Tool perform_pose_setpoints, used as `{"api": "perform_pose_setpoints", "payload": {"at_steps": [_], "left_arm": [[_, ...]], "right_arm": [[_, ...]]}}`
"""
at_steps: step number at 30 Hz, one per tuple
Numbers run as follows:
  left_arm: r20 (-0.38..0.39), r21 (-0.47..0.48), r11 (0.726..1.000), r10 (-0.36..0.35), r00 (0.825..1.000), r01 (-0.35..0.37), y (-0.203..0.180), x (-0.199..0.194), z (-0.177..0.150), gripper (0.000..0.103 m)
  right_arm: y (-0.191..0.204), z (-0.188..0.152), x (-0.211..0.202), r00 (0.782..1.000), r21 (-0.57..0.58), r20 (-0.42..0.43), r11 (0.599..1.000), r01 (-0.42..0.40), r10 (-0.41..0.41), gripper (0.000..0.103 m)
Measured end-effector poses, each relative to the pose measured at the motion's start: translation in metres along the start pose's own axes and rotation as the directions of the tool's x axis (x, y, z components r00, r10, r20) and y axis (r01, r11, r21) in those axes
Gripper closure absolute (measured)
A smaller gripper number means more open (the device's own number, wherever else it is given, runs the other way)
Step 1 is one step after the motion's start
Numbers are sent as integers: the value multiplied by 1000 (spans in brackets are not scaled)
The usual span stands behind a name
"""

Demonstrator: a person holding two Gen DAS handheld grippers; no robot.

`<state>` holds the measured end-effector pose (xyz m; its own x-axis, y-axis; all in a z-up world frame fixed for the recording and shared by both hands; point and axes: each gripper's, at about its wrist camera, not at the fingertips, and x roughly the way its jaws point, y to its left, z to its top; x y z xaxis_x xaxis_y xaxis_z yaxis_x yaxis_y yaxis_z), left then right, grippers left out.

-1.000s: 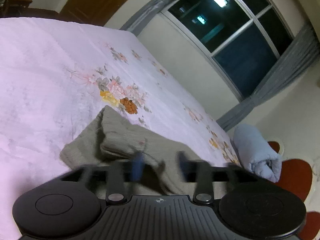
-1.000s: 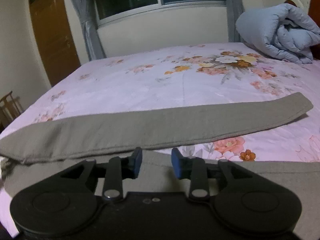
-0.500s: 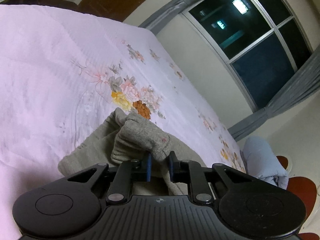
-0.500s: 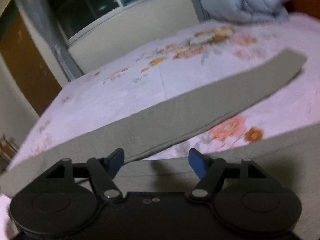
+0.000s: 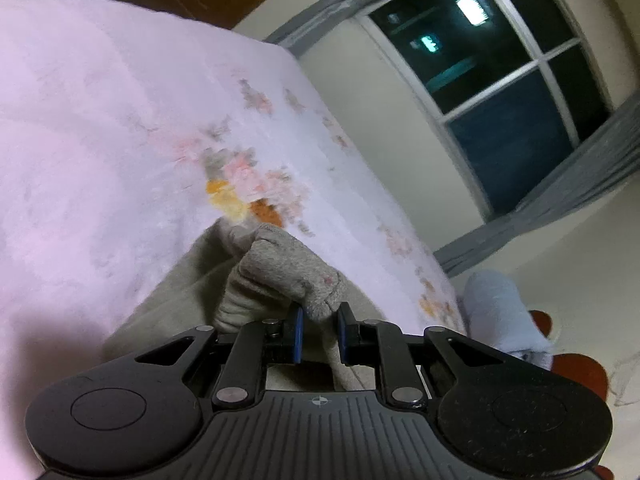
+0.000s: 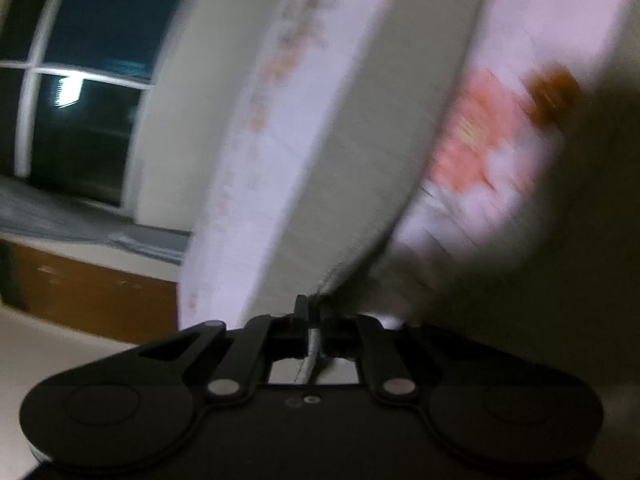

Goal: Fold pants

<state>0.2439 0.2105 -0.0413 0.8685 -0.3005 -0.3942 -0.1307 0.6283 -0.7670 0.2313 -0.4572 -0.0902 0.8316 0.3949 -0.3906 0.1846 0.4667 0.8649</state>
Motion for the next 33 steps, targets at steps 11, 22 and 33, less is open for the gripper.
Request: {"api": "perform_pose_setpoints", "payload": {"at_steps": [11, 22, 33], "left_arm": [[-25, 32, 988, -151, 988, 152, -23, -1, 54, 87], [-207, -81, 997, -4, 978, -14, 88, -21, -25, 89], [-235, -126, 992, -36, 971, 6, 90, -28, -10, 88]], "right_arm": [[84, 3, -99, 982, -277, 67, 949, -154, 179, 103], [-25, -85, -116, 989, -298, -100, 951, 76, -110, 103], [7, -87, -136, 995, -379, -69, 924, 46, -77, 103]]}}
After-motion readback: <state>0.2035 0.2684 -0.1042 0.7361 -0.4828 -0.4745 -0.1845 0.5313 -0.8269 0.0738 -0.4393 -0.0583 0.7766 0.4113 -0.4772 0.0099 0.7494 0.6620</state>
